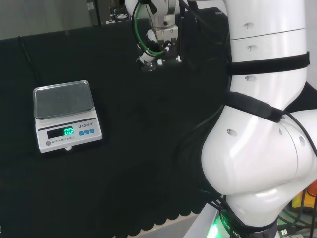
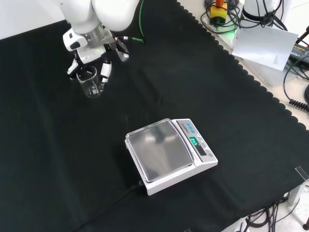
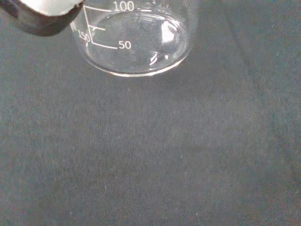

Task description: Put the beaker on the electronic balance.

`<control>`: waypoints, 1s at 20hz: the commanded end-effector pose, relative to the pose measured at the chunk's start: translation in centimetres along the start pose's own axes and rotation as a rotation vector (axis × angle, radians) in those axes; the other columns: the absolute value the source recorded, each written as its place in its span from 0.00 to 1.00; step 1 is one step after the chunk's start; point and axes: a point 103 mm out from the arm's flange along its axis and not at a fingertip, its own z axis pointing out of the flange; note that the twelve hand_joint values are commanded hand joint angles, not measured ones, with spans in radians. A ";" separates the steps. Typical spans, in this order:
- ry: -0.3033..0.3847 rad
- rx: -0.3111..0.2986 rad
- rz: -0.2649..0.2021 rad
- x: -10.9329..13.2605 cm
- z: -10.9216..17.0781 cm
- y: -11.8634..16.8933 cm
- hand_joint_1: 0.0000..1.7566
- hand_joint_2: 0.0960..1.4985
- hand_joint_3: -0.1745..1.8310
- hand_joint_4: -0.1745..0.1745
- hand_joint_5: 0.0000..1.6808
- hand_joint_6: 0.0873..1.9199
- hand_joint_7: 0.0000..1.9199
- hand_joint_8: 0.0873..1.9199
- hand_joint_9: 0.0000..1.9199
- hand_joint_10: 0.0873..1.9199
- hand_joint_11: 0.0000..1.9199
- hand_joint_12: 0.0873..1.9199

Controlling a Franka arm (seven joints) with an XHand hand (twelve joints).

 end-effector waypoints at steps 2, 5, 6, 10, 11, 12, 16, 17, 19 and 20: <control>-0.006 -0.035 -0.005 0.2 -2.4 -1.0 0.59 0.71 0.18 0.53 0.51 0.63 0.50 0.74 0.72 0.36 0.73 0.38; -0.011 -0.037 -0.017 0.6 -2.9 -1.3 0.59 0.70 0.18 0.52 0.51 0.63 0.50 0.74 0.72 0.36 0.73 0.38; -0.013 -0.038 -0.019 0.7 -3.1 -1.5 0.59 0.70 0.19 0.52 0.51 0.63 0.50 0.74 0.72 0.36 0.73 0.38; -0.001 -0.056 -0.066 2.8 -4.0 -2.0 0.59 0.70 0.19 0.52 0.51 0.63 0.50 0.74 0.72 0.36 0.73 0.38; 0.001 -0.057 -0.087 3.8 -4.1 -2.1 0.59 0.70 0.19 0.52 0.51 0.63 0.50 0.74 0.73 0.36 0.73 0.38; 0.004 -0.058 -0.108 5.0 -4.2 -2.2 0.59 0.70 0.19 0.52 0.51 0.63 0.50 0.74 0.73 0.36 0.73 0.38; 0.003 -0.042 -0.229 11.2 -4.1 -3.2 0.59 0.68 0.21 0.52 0.52 0.62 0.50 0.74 0.72 0.37 0.73 0.38; 0.004 -0.038 -0.263 12.8 -4.0 -3.6 0.59 0.68 0.22 0.52 0.52 0.62 0.50 0.74 0.72 0.37 0.73 0.38; 0.003 -0.028 -0.336 15.8 -3.4 -4.7 0.59 0.67 0.23 0.52 0.52 0.62 0.50 0.74 0.72 0.37 0.73 0.38; 0.003 -0.024 -0.370 17.2 -3.2 -5.3 0.59 0.67 0.23 0.52 0.52 0.62 0.50 0.74 0.72 0.37 0.73 0.38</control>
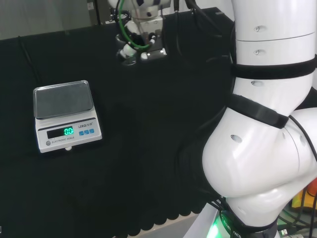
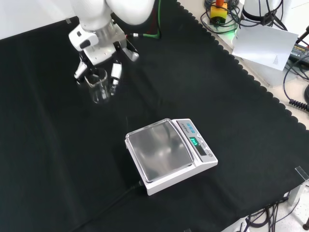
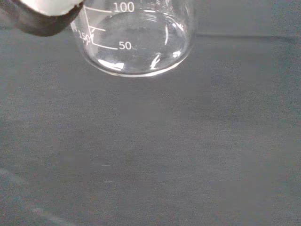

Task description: Put the beaker on the electronic balance.

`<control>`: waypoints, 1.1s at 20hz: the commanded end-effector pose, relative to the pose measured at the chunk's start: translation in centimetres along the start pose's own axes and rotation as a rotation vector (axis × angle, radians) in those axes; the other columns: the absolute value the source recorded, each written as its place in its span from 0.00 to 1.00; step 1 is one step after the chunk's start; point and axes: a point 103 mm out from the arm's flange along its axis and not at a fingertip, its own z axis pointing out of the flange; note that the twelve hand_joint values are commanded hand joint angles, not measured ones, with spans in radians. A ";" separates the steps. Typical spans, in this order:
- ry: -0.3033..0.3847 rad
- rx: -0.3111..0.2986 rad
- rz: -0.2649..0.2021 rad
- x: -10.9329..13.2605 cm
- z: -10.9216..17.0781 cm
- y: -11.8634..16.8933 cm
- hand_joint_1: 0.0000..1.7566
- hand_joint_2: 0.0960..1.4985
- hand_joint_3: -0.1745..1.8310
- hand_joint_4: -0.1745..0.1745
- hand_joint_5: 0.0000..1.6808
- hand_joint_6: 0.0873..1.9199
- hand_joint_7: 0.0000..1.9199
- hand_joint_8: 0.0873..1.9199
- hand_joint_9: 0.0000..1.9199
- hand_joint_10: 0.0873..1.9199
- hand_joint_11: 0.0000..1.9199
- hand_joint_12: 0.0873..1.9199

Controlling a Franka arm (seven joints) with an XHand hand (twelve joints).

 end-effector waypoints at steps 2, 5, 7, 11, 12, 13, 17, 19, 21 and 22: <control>0.016 0.032 -0.267 11.9 1.1 -2.0 0.59 0.67 0.23 0.52 0.52 0.62 0.50 0.74 0.72 0.37 0.73 0.38; 0.029 0.037 -0.333 15.2 1.4 -3.0 0.59 0.67 0.23 0.52 0.52 0.62 0.51 0.74 0.73 0.37 0.73 0.38; 0.041 0.042 -0.373 16.8 1.6 -3.8 0.59 0.67 0.23 0.52 0.52 0.62 0.51 0.74 0.73 0.37 0.73 0.38; 0.050 0.062 -0.447 19.2 2.2 -5.2 0.59 0.65 0.25 0.52 0.52 0.62 0.51 0.73 0.73 0.37 0.73 0.38; 0.051 0.065 -0.458 19.5 2.4 -5.5 0.59 0.65 0.25 0.52 0.52 0.62 0.51 0.73 0.73 0.37 0.73 0.38; 0.055 0.070 -0.468 19.9 2.7 -5.7 0.59 0.65 0.26 0.52 0.52 0.62 0.51 0.73 0.73 0.37 0.73 0.38; 0.050 0.095 -0.483 20.7 3.8 -6.0 0.59 0.65 0.26 0.52 0.52 0.62 0.51 0.73 0.73 0.37 0.72 0.38; 0.043 0.104 -0.484 20.9 4.4 -5.9 0.59 0.65 0.26 0.52 0.52 0.62 0.51 0.73 0.73 0.37 0.72 0.38; 0.032 0.109 -0.482 20.9 4.9 -5.8 0.59 0.64 0.26 0.53 0.52 0.62 0.51 0.73 0.73 0.37 0.72 0.39; 0.029 0.112 -0.479 20.8 5.2 -5.8 0.59 0.64 0.26 0.53 0.52 0.62 0.51 0.73 0.73 0.37 0.72 0.39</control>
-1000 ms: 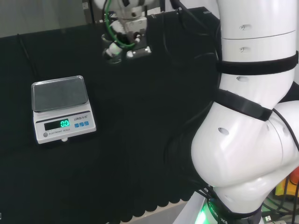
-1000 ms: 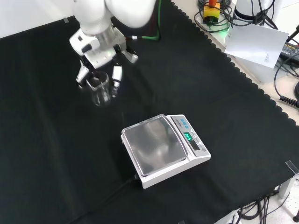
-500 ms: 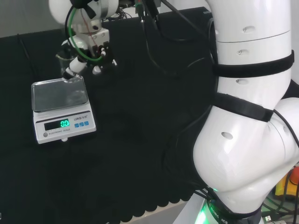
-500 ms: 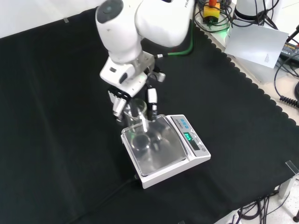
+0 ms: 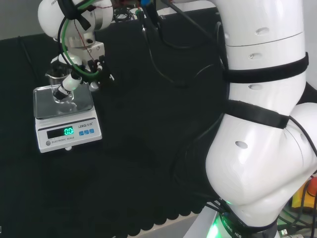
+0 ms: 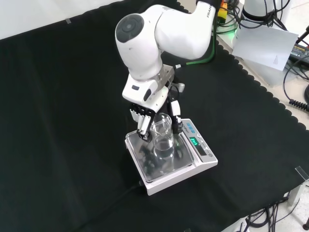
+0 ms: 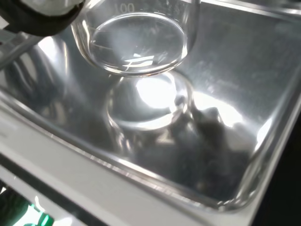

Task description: Put the beaker on the electronic balance.

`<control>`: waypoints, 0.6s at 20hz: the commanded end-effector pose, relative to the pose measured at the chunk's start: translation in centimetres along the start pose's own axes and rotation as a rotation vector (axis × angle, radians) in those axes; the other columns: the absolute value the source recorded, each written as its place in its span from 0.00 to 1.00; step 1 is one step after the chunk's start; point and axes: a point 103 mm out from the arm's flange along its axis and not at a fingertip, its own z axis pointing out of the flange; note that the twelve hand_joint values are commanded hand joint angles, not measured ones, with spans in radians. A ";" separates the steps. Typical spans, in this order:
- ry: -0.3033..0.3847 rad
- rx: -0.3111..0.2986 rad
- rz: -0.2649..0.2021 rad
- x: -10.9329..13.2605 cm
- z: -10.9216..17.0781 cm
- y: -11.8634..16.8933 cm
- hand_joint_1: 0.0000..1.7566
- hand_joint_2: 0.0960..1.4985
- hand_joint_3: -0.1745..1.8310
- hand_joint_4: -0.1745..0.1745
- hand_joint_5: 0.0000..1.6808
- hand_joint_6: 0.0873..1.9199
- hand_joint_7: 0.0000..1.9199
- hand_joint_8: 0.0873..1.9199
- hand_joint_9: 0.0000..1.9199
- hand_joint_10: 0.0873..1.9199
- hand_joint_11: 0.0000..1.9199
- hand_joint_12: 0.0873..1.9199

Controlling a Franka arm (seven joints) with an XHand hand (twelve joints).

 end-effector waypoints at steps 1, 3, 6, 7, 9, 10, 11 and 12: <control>-0.016 0.029 0.000 0.2 1.5 0.4 0.59 0.64 0.26 0.53 0.52 0.62 0.51 0.73 0.73 0.37 0.72 0.39; -0.020 0.033 -0.001 -0.1 1.8 0.3 0.59 0.64 0.26 0.54 0.52 0.62 0.51 0.73 0.73 0.37 0.72 0.39; -0.011 0.051 -0.011 -0.1 1.8 0.4 0.57 0.59 0.28 0.50 0.49 0.62 0.50 0.73 0.74 0.36 0.71 0.40; -0.013 0.062 -0.016 -0.1 1.8 0.4 0.55 0.54 0.31 0.38 0.44 0.62 0.49 0.72 0.74 0.36 0.69 0.42; -0.012 0.075 -0.022 -0.2 1.6 0.4 0.51 0.45 0.36 0.31 0.34 0.59 0.45 0.69 0.70 0.36 0.64 0.46; -0.009 0.076 -0.023 -0.2 1.4 0.3 0.48 0.42 0.36 0.32 0.26 0.53 0.42 0.67 0.68 0.37 0.62 0.48; -0.006 0.072 -0.025 -0.2 1.2 0.2 0.45 0.40 0.36 0.33 0.21 0.46 0.39 0.65 0.65 0.38 0.59 0.50; -0.005 0.066 -0.027 -0.2 1.0 0.1 0.42 0.39 0.35 0.34 0.17 0.38 0.36 0.63 0.62 0.38 0.56 0.52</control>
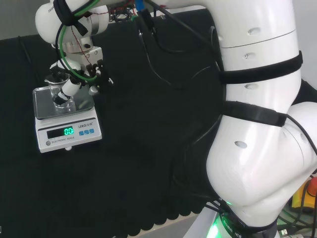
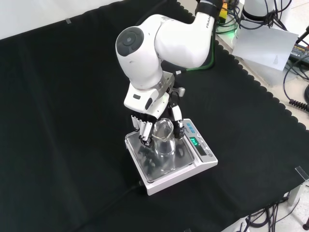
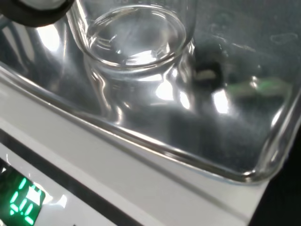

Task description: Put the beaker on the electronic balance.

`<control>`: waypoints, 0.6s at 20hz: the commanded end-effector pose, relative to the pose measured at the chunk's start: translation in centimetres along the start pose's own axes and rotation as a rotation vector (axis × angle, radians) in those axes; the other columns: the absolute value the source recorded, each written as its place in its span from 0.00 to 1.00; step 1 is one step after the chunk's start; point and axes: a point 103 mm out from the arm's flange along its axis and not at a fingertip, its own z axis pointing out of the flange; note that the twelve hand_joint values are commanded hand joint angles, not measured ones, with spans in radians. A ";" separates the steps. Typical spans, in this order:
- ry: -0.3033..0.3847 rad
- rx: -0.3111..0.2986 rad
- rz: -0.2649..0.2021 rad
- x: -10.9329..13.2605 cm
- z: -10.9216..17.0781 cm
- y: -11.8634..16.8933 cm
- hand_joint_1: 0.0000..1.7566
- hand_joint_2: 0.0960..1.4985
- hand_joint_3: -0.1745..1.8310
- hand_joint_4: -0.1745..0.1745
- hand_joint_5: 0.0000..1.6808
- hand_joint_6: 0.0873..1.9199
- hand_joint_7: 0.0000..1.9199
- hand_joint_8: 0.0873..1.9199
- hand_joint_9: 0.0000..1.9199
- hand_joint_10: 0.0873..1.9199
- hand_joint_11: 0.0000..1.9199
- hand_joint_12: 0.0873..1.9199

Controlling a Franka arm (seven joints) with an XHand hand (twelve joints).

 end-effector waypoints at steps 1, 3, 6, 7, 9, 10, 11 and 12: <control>0.009 0.009 -0.018 -0.1 -0.8 -0.5 0.40 0.39 0.34 0.34 0.14 0.30 0.33 0.60 0.59 0.39 0.54 0.53; 0.012 -0.001 -0.021 0.0 -1.5 -0.6 0.36 0.38 0.31 0.36 0.11 0.18 0.27 0.56 0.54 0.39 0.48 0.57; 0.013 -0.020 -0.018 -0.1 -2.8 -1.2 0.31 0.37 0.28 0.40 0.07 0.05 0.20 0.50 0.46 0.39 0.38 0.63; 0.013 -0.029 -0.015 -0.1 -3.4 -1.3 0.30 0.37 0.27 0.41 0.07 0.02 0.19 0.48 0.44 0.39 0.35 0.65; 0.008 -0.045 -0.011 -0.2 -4.5 -1.8 0.29 0.37 0.26 0.42 0.07 0.00 0.17 0.47 0.42 0.39 0.33 0.66; 0.006 -0.052 -0.007 -0.3 -5.1 -2.1 0.29 0.37 0.26 0.43 0.07 0.00 0.16 0.46 0.42 0.39 0.32 0.66; 0.004 -0.063 -0.001 -0.4 -5.8 -2.4 0.29 0.37 0.26 0.43 0.06 0.00 0.16 0.46 0.41 0.39 0.32 0.66; 0.003 -0.070 0.004 -0.5 -6.3 -2.6 0.28 0.37 0.26 0.43 0.06 0.00 0.16 0.46 0.41 0.39 0.32 0.66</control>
